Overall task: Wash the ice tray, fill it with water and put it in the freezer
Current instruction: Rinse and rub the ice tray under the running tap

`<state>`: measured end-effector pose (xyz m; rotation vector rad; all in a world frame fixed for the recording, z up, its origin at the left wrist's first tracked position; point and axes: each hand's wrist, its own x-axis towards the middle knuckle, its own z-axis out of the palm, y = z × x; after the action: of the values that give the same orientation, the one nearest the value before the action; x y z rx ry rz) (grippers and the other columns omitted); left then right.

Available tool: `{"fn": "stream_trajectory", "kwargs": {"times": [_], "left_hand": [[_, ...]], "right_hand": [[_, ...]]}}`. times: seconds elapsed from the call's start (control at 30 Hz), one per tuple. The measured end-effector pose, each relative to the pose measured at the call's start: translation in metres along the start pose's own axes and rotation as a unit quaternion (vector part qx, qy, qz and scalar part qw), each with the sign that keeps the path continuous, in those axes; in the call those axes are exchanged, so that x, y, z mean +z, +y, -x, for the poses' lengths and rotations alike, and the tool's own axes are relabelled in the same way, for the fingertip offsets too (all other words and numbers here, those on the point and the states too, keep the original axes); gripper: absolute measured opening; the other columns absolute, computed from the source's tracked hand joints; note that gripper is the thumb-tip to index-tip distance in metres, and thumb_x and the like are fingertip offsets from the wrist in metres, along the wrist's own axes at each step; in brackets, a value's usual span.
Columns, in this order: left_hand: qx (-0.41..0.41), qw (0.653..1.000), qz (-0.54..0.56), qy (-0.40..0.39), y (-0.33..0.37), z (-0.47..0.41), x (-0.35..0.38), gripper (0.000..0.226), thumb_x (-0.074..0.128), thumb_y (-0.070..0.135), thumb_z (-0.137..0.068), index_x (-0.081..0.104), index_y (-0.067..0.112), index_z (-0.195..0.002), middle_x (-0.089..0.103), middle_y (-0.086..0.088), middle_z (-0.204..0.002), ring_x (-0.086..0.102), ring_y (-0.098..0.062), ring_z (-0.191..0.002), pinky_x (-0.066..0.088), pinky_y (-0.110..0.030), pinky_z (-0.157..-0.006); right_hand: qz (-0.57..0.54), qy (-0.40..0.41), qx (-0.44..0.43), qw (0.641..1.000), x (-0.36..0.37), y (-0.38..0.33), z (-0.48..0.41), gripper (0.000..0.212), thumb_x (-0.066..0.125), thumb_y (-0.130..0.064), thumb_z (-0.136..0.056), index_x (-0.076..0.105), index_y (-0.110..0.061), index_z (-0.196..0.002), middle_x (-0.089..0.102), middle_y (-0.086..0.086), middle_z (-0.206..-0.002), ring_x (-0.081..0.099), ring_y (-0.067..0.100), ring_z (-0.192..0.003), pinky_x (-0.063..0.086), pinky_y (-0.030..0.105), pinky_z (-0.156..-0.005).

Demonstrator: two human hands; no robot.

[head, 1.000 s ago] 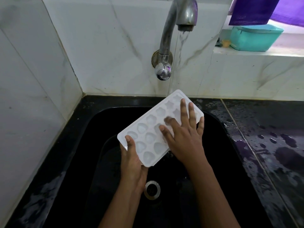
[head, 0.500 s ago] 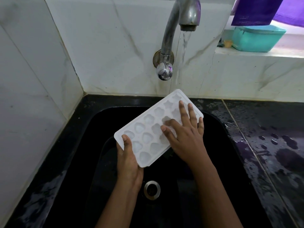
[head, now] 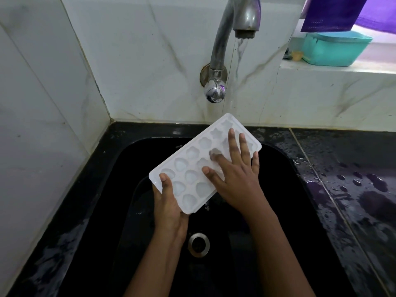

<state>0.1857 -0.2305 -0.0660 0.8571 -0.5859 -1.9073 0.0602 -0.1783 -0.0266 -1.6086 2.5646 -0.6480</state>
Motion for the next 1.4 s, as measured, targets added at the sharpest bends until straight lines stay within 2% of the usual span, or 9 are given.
{"fn": "stream_trajectory", "kwargs": {"times": [0.13,0.33,0.57,0.73,0.87,1.03,1.2,1.3,1.4], "left_hand": [[0.006,1.0,-0.018,-0.003,-0.002,0.002,0.0,0.06,0.05,0.053,-0.084,0.048,0.025,-0.137,0.069,-0.007,-0.119,0.07,-0.025,-0.102,0.057,-0.043,-0.078],[-0.008,1.0,0.006,-0.009,-0.001,0.001,-0.001,0.064,0.051,0.054,-0.083,0.046,0.025,-0.14,0.067,-0.01,-0.123,0.068,-0.03,-0.107,0.056,-0.048,-0.085],[-0.01,1.0,-0.006,-0.026,-0.004,0.004,0.001,0.061,0.05,0.051,-0.086,0.045,0.024,-0.14,0.067,-0.008,-0.124,0.068,-0.028,-0.107,0.059,-0.042,-0.077],[0.002,1.0,0.013,-0.022,0.0,0.002,-0.002,0.062,0.051,0.051,-0.085,0.045,0.023,-0.141,0.068,-0.008,-0.122,0.068,-0.028,-0.107,0.059,-0.044,-0.08],[0.008,0.999,-0.014,-0.041,-0.004,0.004,0.001,0.053,0.048,0.048,-0.091,0.047,0.024,-0.138,0.068,-0.008,-0.122,0.068,-0.028,-0.106,0.058,-0.045,-0.079],[0.019,0.999,0.003,-0.028,-0.001,0.001,-0.002,0.059,0.05,0.05,-0.088,0.045,0.025,-0.141,0.066,-0.007,-0.125,0.067,-0.027,-0.109,0.056,-0.046,-0.084],[0.022,1.0,0.013,-0.019,0.003,-0.003,-0.006,0.051,0.047,0.049,-0.094,0.047,0.026,-0.139,0.067,-0.006,-0.124,0.067,-0.026,-0.11,0.058,-0.041,-0.079],[0.006,0.999,0.033,-0.002,0.005,-0.004,-0.007,0.056,0.05,0.052,-0.089,0.048,0.024,-0.139,0.067,-0.007,-0.124,0.067,-0.027,-0.11,0.057,-0.043,-0.081],[-0.011,0.999,0.032,0.001,0.002,-0.004,-0.007,0.059,0.052,0.053,-0.088,0.049,0.023,-0.138,0.067,-0.008,-0.125,0.066,-0.029,-0.11,0.055,-0.048,-0.088]], "right_hand": [[-0.005,0.042,0.024,0.999,-0.004,0.006,0.0,0.065,0.018,-0.072,-0.08,0.061,-0.036,-0.112,-0.015,-0.009,-0.158,-0.033,0.006,-0.136,-0.015,0.048,-0.111],[0.003,-0.017,0.0,1.0,-0.003,0.0,0.001,0.057,0.028,-0.069,-0.088,0.046,-0.037,-0.131,-0.024,-0.009,-0.155,-0.032,0.01,-0.138,-0.015,0.05,-0.111],[0.019,0.025,0.032,0.999,-0.003,0.0,0.001,0.054,0.026,-0.066,-0.089,0.052,-0.034,-0.124,-0.021,-0.005,-0.157,-0.03,0.012,-0.14,-0.015,0.051,-0.111],[-0.002,-0.034,0.0,0.999,-0.008,0.003,0.001,0.047,0.035,-0.06,-0.092,0.047,-0.037,-0.131,-0.023,-0.01,-0.156,-0.032,0.01,-0.138,-0.016,0.049,-0.111],[0.015,0.013,0.034,0.999,-0.009,0.006,0.001,0.041,0.033,-0.057,-0.093,0.057,-0.032,-0.116,-0.016,-0.006,-0.158,-0.026,0.013,-0.141,-0.014,0.05,-0.112],[-0.013,0.03,0.01,0.999,-0.004,0.005,0.0,0.056,0.025,-0.064,-0.088,0.049,-0.037,-0.13,-0.018,-0.007,-0.157,-0.026,0.011,-0.141,-0.012,0.05,-0.112],[-0.04,0.124,0.019,0.991,-0.009,0.004,-0.003,0.041,0.042,-0.049,-0.088,0.062,-0.025,-0.114,0.009,-0.002,-0.159,-0.001,0.017,-0.147,0.003,0.05,-0.114],[-0.026,0.071,0.021,0.997,-0.009,0.005,-0.002,0.026,0.05,-0.042,-0.093,0.066,-0.023,-0.099,0.007,-0.003,-0.159,-0.006,0.016,-0.146,0.0,0.049,-0.115],[-0.003,0.022,0.035,0.999,-0.004,0.001,0.0,0.033,0.047,-0.048,-0.092,0.062,-0.028,-0.112,-0.005,-0.004,-0.16,-0.015,0.014,-0.145,-0.006,0.048,-0.114]]}}
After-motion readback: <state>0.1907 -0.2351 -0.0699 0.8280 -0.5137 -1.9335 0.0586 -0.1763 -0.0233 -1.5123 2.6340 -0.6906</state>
